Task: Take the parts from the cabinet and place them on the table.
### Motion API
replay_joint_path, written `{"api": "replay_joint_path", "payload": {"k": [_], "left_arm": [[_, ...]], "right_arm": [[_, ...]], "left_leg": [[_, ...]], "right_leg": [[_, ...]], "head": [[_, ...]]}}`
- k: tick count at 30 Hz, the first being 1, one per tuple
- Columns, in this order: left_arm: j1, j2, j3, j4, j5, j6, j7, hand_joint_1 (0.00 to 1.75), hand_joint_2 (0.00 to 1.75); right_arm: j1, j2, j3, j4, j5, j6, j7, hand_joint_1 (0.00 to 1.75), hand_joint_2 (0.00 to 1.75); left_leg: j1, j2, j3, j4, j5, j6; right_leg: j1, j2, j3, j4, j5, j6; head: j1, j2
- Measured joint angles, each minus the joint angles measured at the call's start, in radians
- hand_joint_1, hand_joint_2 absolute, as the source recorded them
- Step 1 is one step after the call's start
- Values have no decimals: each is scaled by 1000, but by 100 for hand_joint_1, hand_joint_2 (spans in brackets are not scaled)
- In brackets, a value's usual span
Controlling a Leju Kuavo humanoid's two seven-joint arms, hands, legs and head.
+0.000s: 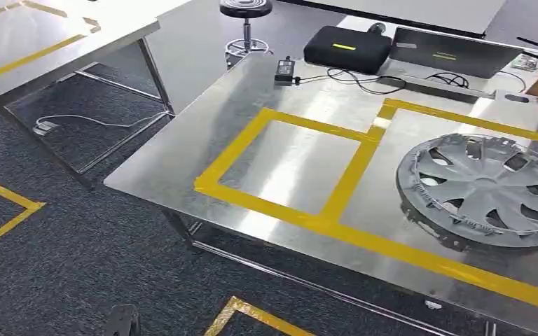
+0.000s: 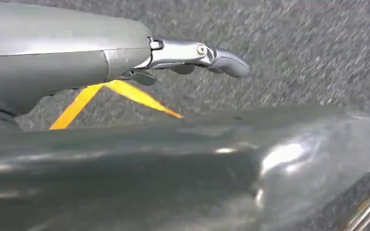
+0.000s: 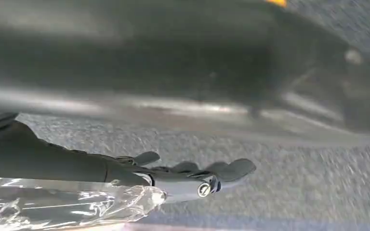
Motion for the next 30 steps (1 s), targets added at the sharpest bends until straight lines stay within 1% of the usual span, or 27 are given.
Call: {"api": "replay_joint_path", "payload": {"k": [1, 2, 3, 4, 6, 7, 8, 9, 11, 12, 13, 14, 15, 16, 17, 18, 19, 20, 21, 22, 23, 25, 26, 27, 28, 29, 30], "left_arm": [[1, 0, 0, 0, 0, -3, 0, 0, 0], [1, 0, 1, 0, 0, -4, 0, 0, 0], [1, 1, 1, 0, 0, -6, 0, 0, 0], [1, 1, 2, 0, 0, -6, 0, 0, 0], [1, 0, 5, 0, -1, -6, 0, 0, 0], [1, 2, 6, 0, -1, -5, 0, 0, 0], [1, 2, 8, 0, -1, -5, 0, 0, 0], [1, 2, 8, 0, -1, -5, 0, 0, 0], [2, 3, 9, 0, -1, -2, 0, 0, 0], [3, 4, 10, 0, -1, 0, 0, 0, 0], [4, 3, 10, 0, -1, 2, 0, 0, 0], [4, 3, 10, 0, -1, 6, 0, 0, 0], [4, 3, 11, 0, -1, 8, 0, 0, 0], [3, 3, 12, 0, -1, 8, 1, 0, 0], [3, 3, 13, 0, -2, 10, 3, 0, 0], [3, 3, 15, 0, -2, 10, 4, 0, 0], [3, 3, 15, 0, -2, 11, 5, 0, 0], [2, 3, 16, 0, -3, 12, 6, 0, 0], [0, 3, 16, 0, -5, 13, 6, 0, 0], [-4, 3, 16, 0, -5, 14, 6, 0, 0], [-9, 3, 17, 0, -5, 15, 6, 0, 0], [-12, 3, 18, 0, -8, 16, 6, 0, 0], [-11, 5, 18, 0, -9, 16, 6, 0, 0], [-9, 5, 19, 0, -9, 18, 6, 0, 0], [-10, 7, 20, 0, -10, 19, 6, 0, 0], [-10, 8, 21, 0, -11, 19, 6, 0, 0], [-9, 8, 22, 0, -11, 19, 6, 0, 0]], "right_arm": [[0, -2, 1, 9, 1, 1, 0, 0, 0], [0, -4, 2, 17, 1, 1, 0, 0, 0], [1, -10, 3, 27, 1, 1, 0, 0, 0], [1, -13, 6, 33, 2, 2, 0, 0, 0], [-2, -23, 12, 43, 7, 6, -5, 0, 0], [-7, -24, 16, 51, 8, 8, -7, 0, 0], [-8, -24, 17, 58, 8, 10, -8, 0, 0], [-7, -25, 18, 61, 10, 10, -9, 0, 0], [-5, -28, 19, 64, 11, 10, -10, 0, 0], [-4, -29, 20, 66, 13, 10, -11, 0, 0], [-5, -31, 22, 69, 19, 10, -12, 0, 0], [-6, -33, 25, 72, 26, 10, -13, 0, 0], [-6, -35, 28, 75, 34, 11, -14, 0, 0], [-5, -35, 31, 79, 41, 11, -14, 0, 0], [-4, -37, 34, 82, 48, 11, -14, 0, 0], [-4, -39, 37, 85, 54, 11, -14, 0, 0], [-4, -40, 39, 88, 57, 11, -15, 0, 0], [-5, -42, 40, 92, 62, 11, -18, 0, 0], [-6, -43, 41, 95, 65, 11, -21, 0, 0], [-7, -45, 42, 99, 69, 11, -22, 0, 0], [-7, -46, 42, 101, 72, 11, -23, 0, 0], [-8, -50, 43, 108, 79, 13, -27, 0, 0], [-6, -51, 43, 111, 82, 13, -27, 0, 0], [-3, -54, 43, 114, 84, 13, -27, 0, 0], [1, -56, 43, 117, 87, 13, -27, 0, 0], [2, -56, 43, 120, 88, 13, -27, 0, 0], [1, -56, 43, 125, 91, 17, -27, 0, 0]], "left_leg": [[0, 1, -4, 0, 3, 0], [0, 1, -8, 0, 6, -2], [1, 1, -13, 0, 11, -6], [4, 1, -17, 1, 15, -10], [11, 1, -26, 8, 22, -22], [6, 1, -32, 16, 24, -31], [7, 1, -33, 16, 28, -36], [5, 1, -33, 20, 33, -43], [8, 1, -36, 17, 46, -54], [10, 0, -39, 18, 45, -57], [12, -7, -51, 42, -5, -65], [12, -8, -68, 95, -66, -68], [12, -8, -91, 175, -127, -70], [12, -8, -112, 253, -169, -71], [12, -8, -123, 311, -187, -70], [12, -8, -114, 325, -177, -68], [12, -8, -82, 295, -149, -65], [11, -9, -34, 232, -116, -60], [11, -10, 30, 141, -88, -54], [11, -17, 94, 56, -86, -49], [7, -27, 131, -9, -101, -45], [1, -27, 116, -14, -96, -41], [-3, -26, 112, -13, -89, -33], [2, -21, 102, -21, -74, -24], [3, -18, 92, -20, -63, -16], [3, -17, 79, -20, -52, -8], [2, -17, 68, -20, -43, -6]], "right_leg": [[0, 0, -26, 76, -36, 3], [0, 0, -33, 110, -48, 5], [0, 0, -17, 102, -35, 6], [-1, -1, 25, 41, -2, 7], [-4, -8, 148, -159, 65, 15], [-2, -10, 175, -216, 44, 17], [3, 3, 174, -193, 71, -6], [0, 3, 158, -201, 61, -11], [3, 7, 147, -192, 67, -28], [1, 6, 142, -195, 74, -39], [1, 6, 131, -195, 85, -51], [1, 7, 128, -195, 94, -58], [3, 8, 114, -194, 105, -61], [5, 9, 101, -193, 116, -63], [7, 9, 88, -192, 125, -64], [9, 10, 74, -192, 135, -63], [10, 10, 62, -192, 144, -62], [11, 12, 53, -192, 152, -60], [12, 15, 45, -192, 161, -56], [12, 16, 41, -191, 168, -50], [16, 17, 32, -189, 174, -43], [11, 16, 28, -197, 198, -30], [8, 17, 27, -204, 208, -22], [8, 19, 22, -204, 215, -16], [5, 14, 10, -189, 178, -14], [5, 10, -10, -140, 112, -12], [5, 9, -26, -77, 58, -9]], "head": [[0, 0], [0, 0], [0, 0], [0, 0], [0, 0], [1, 0], [-1, 0], [-5, 0], [-6, 0], [-5, 0], [-7, 0], [-9, 0], [-11, 0], [-11, 0], [-11, 0], [-11, 0], [-11, 0], [-10, 0], [-11, 0], [-11, 0], [-11, 0], [-11, 0], [-8, 0], [-12, 0], [-13, 0], [-7, 0], [-6, 0]]}}
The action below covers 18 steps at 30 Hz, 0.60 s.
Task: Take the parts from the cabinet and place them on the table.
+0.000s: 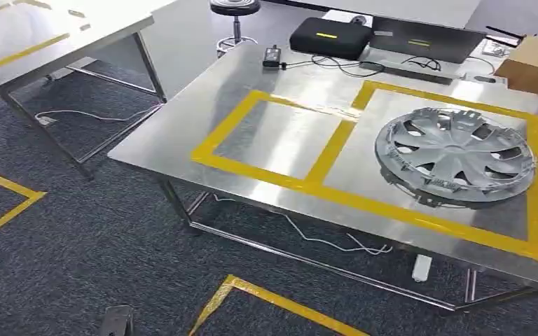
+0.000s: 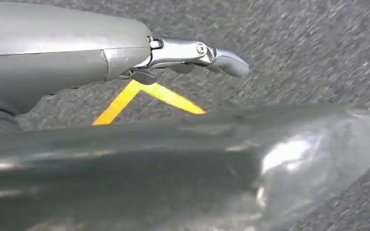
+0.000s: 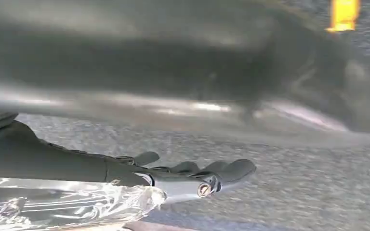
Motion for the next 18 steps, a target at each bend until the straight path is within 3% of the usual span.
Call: {"api": "replay_joint_path", "payload": {"k": [1, 2, 3, 4, 6, 7, 8, 10, 12, 13, 14, 16, 17, 18], "left_arm": [[0, 0, 0, 0, -1, 0, 0, 0, 0], [0, 0, 0, 0, -1, 0, 0, 0, 0], [0, 0, 0, 0, -2, 0, 0, 0, 0], [0, 1, 1, 0, -3, 0, 0, 0, 0], [1, 1, 1, 0, -8, 0, 0, 0, 0], [1, 0, 1, 0, -9, 0, 0, 0, 0], [-1, 0, 1, 0, -10, 0, 0, 0, 0], [-4, 0, 1, 0, -12, -1, -2, 0, 0], [1, 2, 1, 0, -13, -4, -3, 0, 0], [4, 3, 1, 0, -15, -4, -4, 0, 0], [5, 3, 1, 0, -17, -4, -4, 0, 0], [3, 3, 1, 0, -21, -3, -4, 0, 0], [4, 3, 1, 0, -23, -3, -4, 0, 0], [6, 3, 1, 0, -23, -2, -4, 0, 0]], "right_arm": [[-3, 0, 0, 3, 5, 4, 0, 0, 0], [-5, -2, 0, 5, 10, 7, -1, 0, 0], [-5, -5, 1, 7, 15, 11, -2, 0, 0], [-4, -5, 2, 8, 17, 15, -2, 0, 0], [-5, -8, 4, 10, 19, 20, -2, 0, 0], [-7, -10, 7, 11, 20, 21, -2, 0, 0], [-9, -11, 10, 12, 24, 21, -2, 0, 0], [-5, -12, 13, 16, 27, 22, -1, 0, 0], [-4, -12, 15, 16, 31, 22, 1, 0, 0], [-6, -13, 15, 18, 34, 22, 3, 0, 0], [-5, -16, 15, 18, 36, 22, 3, 0, 0], [-3, -18, 15, 20, 39, 22, 4, 0, 0], [-2, -18, 15, 21, 41, 22, 6, 0, 0], [-2, -19, 15, 23, 43, 21, 6, 0, 0]], "left_leg": [[-3, 2, -16, 1, 13, 1], [-5, 2, -31, 2, 25, 2], [-7, 2, -47, 3, 35, 2], [-8, 2, -60, 4, 45, 1], [-9, -2, -86, 10, 63, -3], [-8, -14, -96, 15, 71, -10], [-13, -16, -107, 20, 75, -16], [-12, -22, -111, 23, 93, -24], [-10, -33, -114, 19, 105, -35], [-8, -29, -122, 33, 83, -41], [-7, -21, -137, 73, 33, -48], [0, -16, -194, 230, -71, -61], [3, -16, -220, 311, -100, -66], [5, -15, -225, 343, -102, -68]], "right_leg": [[0, 0, -21, 95, -58, 3], [1, 0, -31, 160, -81, 4], [2, 0, -23, 192, -69, 2], [4, 0, 4, 178, -38, 0], [9, 1, 114, 42, 31, -7], [9, 22, 188, -59, 28, -12], [10, 44, 252, -145, -12, -19], [12, 32, 238, -163, -19, -30], [12, 18, 232, -162, -9, -48], [8, 7, 228, -163, 0, -55], [7, 2, 222, -163, 6, -64], [7, -17, 207, -163, 18, -66], [7, -27, 200, -162, 23, -64], [7, -37, 199, -161, 27, -62]], "head": [[0, 0], [0, 0], [0, 0], [0, 0], [0, 0], [0, 0], [0, 0], [1, 0], [0, 0], [-1, 0], [-10, 0], [-12, 0], [-12, 0], [-13, 0]]}}
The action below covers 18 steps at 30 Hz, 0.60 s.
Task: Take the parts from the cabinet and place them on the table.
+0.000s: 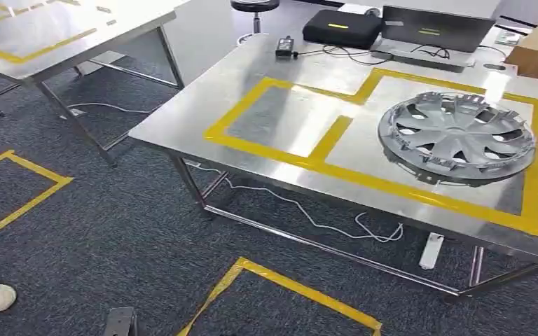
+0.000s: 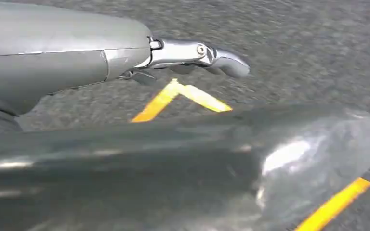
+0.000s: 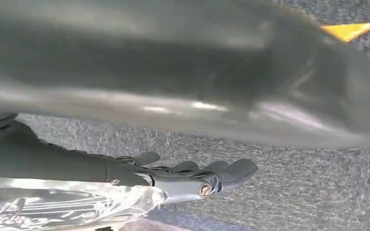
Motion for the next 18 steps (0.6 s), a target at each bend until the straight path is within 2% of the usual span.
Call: {"api": "replay_joint_path", "payload": {"k": [1, 2, 3, 4, 5, 6, 7, 9, 10, 11, 12, 14, 15, 16, 17, 18], "left_arm": [[2, 0, 0, 0, -1, 1, 0, 0, 0], [3, 0, 0, 0, -1, 1, 0, 0, 0], [3, 1, 0, 0, -1, 2, 0, 0, 0], [2, 1, 0, 0, -1, 2, -1, 0, 0], [0, -1, 0, 0, -1, 2, -1, 0, 0], [-1, -1, 0, 0, -1, 2, -2, 0, 0], [0, -1, 0, 0, -1, 2, -2, 0, 0], [3, 1, 0, 0, -1, 5, -2, 0, 0], [4, 1, 0, 0, -1, 5, -2, 0, 0], [4, 1, 1, 0, -1, 5, -2, 0, 0], [2, 1, 1, 0, -1, 5, -2, 0, 0], [1, 0, 1, 0, -1, 5, -2, 0, 0], [2, 1, 1, 0, -1, 5, -3, 0, 0], [3, 1, 1, 0, -1, 6, -2, 0, 0], [4, 1, 1, 0, -1, 6, -2, 0, 0], [4, 0, 1, 0, -1, 6, -2, 0, 0]], "right_arm": [[0, 0, 0, 1, 1, 0, 0, 0, 0], [0, 0, 0, 2, 2, 0, 0, 0, 0], [-1, 0, 0, 2, 2, 0, 0, 0, 0], [-1, 0, 0, 3, 2, 0, 0, 0, 0], [-1, -3, 0, 3, 2, 0, 0, 0, 0], [-1, -3, 0, 4, 2, -1, 0, 0, 0], [-3, -3, 0, 5, 2, -1, 0, 0, 0], [-6, -4, 0, 5, 3, -1, 1, 0, 0], [-7, -5, 1, 5, 3, -1, 1, 0, 0], [-7, -6, 1, 5, 3, -1, 0, 0, 0], [-6, -6, 1, 8, 3, -1, 0, 0, 0], [-1, -6, 1, 10, 3, -2, 1, 0, 0], [0, -7, 1, 10, 2, -2, 1, 0, 0], [1, -7, 1, 10, 3, -2, 2, 0, 0], [1, -7, 1, 10, 2, -2, 2, 0, 0], [0, -7, 1, 10, 3, -2, 2, 0, 0]], "left_leg": [[3, 1, 21, -17, 20, -2], [5, 5, 60, -75, 54, -3], [6, 15, 114, -161, 94, -3], [6, 45, 175, -260, 129, -3], [-2, 78, 209, -310, 121, -4], [-6, 76, 206, -318, 121, 13], [-5, 68, 200, -324, 115, 21], [-7, 48, 189, -323, 118, 37], [-3, 39, 189, -329, 123, 47], [-2, 32, 187, -329, 125, 53], [-2, 22, 184, -329, 127, 58], [-6, 1, 178, -329, 131, 65], [-9, -12, 177, -328, 132, 67], [-9, -24, 177, -328, 134, 67], [-10, -38, 177, -328, 135, 66], [-10, -51, 178, -326, 137, 64]], "right_leg": [[-1, -8, -1, 0, 4, 4], [-2, -18, -2, 1, 6, 7], [-4, -27, -1, 1, 6, 9], [-4, -37, 2, 3, 4, 13], [2, -46, -6, 5, 2, 21], [5, -54, -12, 6, 2, 26], [6, -62, -1, 9, 2, 30], [3, -80, -2, 7, 4, 42], [-2, -59, -12, 14, -11, 50], [-1, -13, -27, 52, -38, 51], [-1, 12, -63, 131, -81, 51], [1, 25, -150, 314, -150, 50], [2, 26, -175, 359, -154, 48], [2, 26, -172, 345, -133, 46], [2, 27, -148, 288, -93, 42], [2, 37, -108, 200, -45, 39]], "head": [[0, 0], [0, 0], [0, 0], [0, 0], [-2, 0], [-2, 0], [3, 0], [2, 0], [3, 0], [7, 0], [7, 0], [7, 0], [6, 0], [6, 0], [6, 0], [6, 0]]}}
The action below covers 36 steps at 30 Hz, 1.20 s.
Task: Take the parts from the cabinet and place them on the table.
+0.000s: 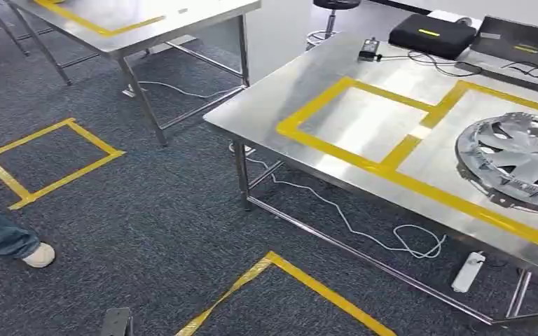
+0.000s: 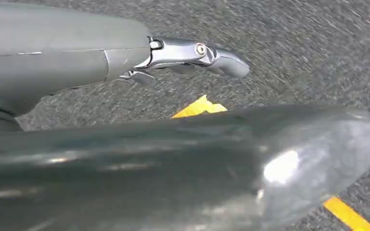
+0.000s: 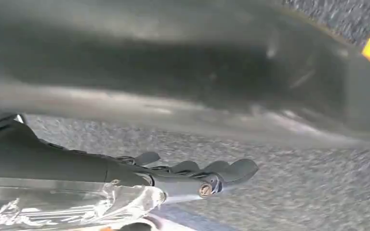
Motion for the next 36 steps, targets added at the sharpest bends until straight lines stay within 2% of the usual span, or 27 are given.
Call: {"api": "replay_joint_path", "payload": {"k": [1, 2, 3, 4, 6, 7, 8, 9, 11, 12, 13, 14, 15, 16, 17, 18, 22, 23, 24, 25, 27, 28, 29, 31, 32, 33, 36], "left_arm": [[-1, 0, 0, 0, 0, 0, 0, 0, 0], [-2, -1, 0, 0, 0, 0, 0, 0, 0], [-5, 0, 0, 0, 0, 0, 0, 0, 0], [-4, 0, 0, 0, 0, 1, 0, 0, 0], [1, 0, 0, 0, 1, 2, 0, 0, 0], [4, 2, 0, 0, 1, 3, 0, 0, 0], [5, 0, 0, 0, 2, 6, 0, 0, 0], [2, 0, 0, 0, 2, 6, 0, 0, 0], [-1, 0, 0, 0, 3, 8, 0, 0, 0], [1, 0, 0, 0, 3, 9, 0, 0, 0], [5, 0, 0, 0, 3, 10, 0, 0, 0], [9, 0, 0, 0, 3, 10, 0, 0, 0], [10, 0, 1, 0, 3, 11, 0, 0, 0], [10, 0, 1, 0, 3, 12, 0, 0, 0], [10, 0, 1, 0, 3, 13, 0, 0, 0], [6, -2, 1, 0, 1, 13, 0, 0, 0], [16, -1, 2, 0, -5, 17, 5, 0, 0], [19, -3, 2, 0, -6, 18, 8, 0, 0], [18, -3, 2, 0, -8, 20, 10, 0, 0], [16, -4, 2, 0, -10, 20, 11, 0, 0], [15, -6, 2, 0, -12, 19, 13, 0, 0], [18, -6, 2, 0, -12, 15, 15, 0, 0], [19, -6, 2, 0, -13, 11, 16, 0, 0], [20, -7, 2, 0, -18, 5, 18, 0, 0], [19, -7, 2, 0, -19, 4, 18, 0, 0], [17, -7, 2, 0, -20, 4, 18, 0, 0], [23, -9, 2, 0, -26, 8, 29, 0, 0]], "right_arm": [[-1, 0, 0, 0, 0, 0, 0, 0, 0], [-1, -1, 0, 0, 0, 0, 0, 0, 0], [-1, 0, 1, 1, 0, 0, 0, 0, 0], [-1, -1, 1, 2, 1, 0, 0, 0, 0], [-2, 0, 1, 3, 2, 1, 0, 0, 0], [-2, 1, 1, 5, 3, 2, 0, 0, 0], [-2, 0, 1, 6, 6, 3, 0, 0, 0], [0, -2, 1, 6, 9, 3, 0, 0, 0], [4, -2, 1, 6, 11, 3, 1, 0, 0], [4, -2, 0, 6, 12, 3, 2, 0, 0], [3, -2, 0, 7, 14, 4, 2, 0, 0], [2, -2, 0, 8, 15, 5, 2, 0, 0], [0, -2, 0, 9, 17, 5, 3, 0, 0], [-1, -2, 0, 10, 19, 5, 4, 0, 0], [-1, -2, 0, 10, 21, 5, 6, 0, 0], [1, -3, 0, 11, 25, 5, 8, 0, 0], [-4, -3, 2, 14, 38, 5, 13, 0, 0], [-5, -3, 3, 15, 42, 5, 14, 0, 0], [-4, -1, 4, 17, 45, 5, 14, 0, 0], [-1, -1, 5, 18, 48, 5, 16, 0, 0], [5, -1, 5, 19, 52, 6, 18, 0, 0], [6, -2, 6, 19, 54, 6, 19, 0, 0], [7, -2, 6, 20, 55, 7, 19, 0, 0], [6, -3, 8, 21, 57, 9, 19, 0, 0], [5, -3, 8, 22, 59, 10, 19, 0, 0], [4, -3, 9, 23, 59, 12, 19, 0, 0], [1, -3, 9, 25, 62, 14, 19, 0, 0]], "left_leg": [[1, -14, 0, 2, 1, -2], [-2, -25, -4, 4, 3, -7], [-5, -34, -12, 14, 3, -10], [-1, -43, -18, 9, 9, -17], [5, -67, -28, 6, 20, -34], [6, -53, -32, 12, 14, -36], [0, 0, -43, 36, -9, -43], [2, 30, -71, 94, -48, -50], [7, 51, -152, 265, -126, -60], [10, 53, -178, 322, -140, -63], [12, 53, -179, 327, -131, -64], [14, 55, -156, 286, -99, -66], [15, 62, -113, 208, -55, -66], [15, 81, -62, 117, -16, -65], [13, 134, -16, 42, 6, -63], [3, 148, -4, 6, -7, -56], [2, 102, -13, 8, -2, -26], [7, 93, -12, 7, -1, -22], [7, 82, -14, 7, 1, -14], [7, 69, -15, 7, 1, -8], [4, 41, -17, 7, 2, -5], [3, 27, -17, 7, 3, -5], [3, 11, -16, 8, 3, -6], [5, -19, -15, 11, 5, -9], [6, -31, -17, 15, 4, -13], [0, -42, -24, 23, 3, -20], [10, -74, -33, 15, 17, -41]], "right_leg": [[-1, 29, 51, -104, 48, -4], [-5, 86, 75, -159, 48, -7], [-12, 88, 78, -182, 45, -5], [-7, 79, 79, -174, 45, -7], [-1, 60, 78, -170, 51, -19], [-9, 43, 80, -179, 58, -27], [-8, 32, 81, -181, 60, -31], [-8, 17, 81, -181, 61, -33], [-5, -19, 78, -180, 60, -34], [-5, -35, 78, -180, 59, -35], [-6, -47, 78, -180, 59, -34], [-6, -61, 79, -180, 58, -34], [-6, -74, 81, -180, 57, -31], [-7, -84, 84, -180, 54, -28], [-5, -93, 89, -180, 51, -22], [4, -104, 85, -173, 44, -14], [2, -146, 101, -182, 37, 6], [-2, -102, 91, -165, 19, 12], [-3, -50, 65, -104, -22, 11], [-3, -26, 25, -14, -66, 11], [0, -10, -53, 141, -121, 9], [0, -9, -66, 157, -112, 7], [0, -8, -55, 122, -78, 5], [-4, 10, 18, -44, 16, 3], [-10, 55, 58, -128, 50, 4], [-15, 98, 67, -156, 32, 6], [-5, 65, 73, -151, 39, -12]], "head": [[1, 0], [1, 0], [-2, 0], [-1, 0], [0, 0], [0, 0], [-5, 0], [-14, 0], [-13, 0], [-13, 0], [-13, 0], [-13, 0], [-13, 0], [-13, 0], [-14, 0], [-19, 0], [-15, 0], [-11, 0], [-8, 0], [-7, 0], [-6, 0], [-6, 0], [-6, 0], [-6, 0], [-6, 0], [-6, 0], [-8, 0]]}}
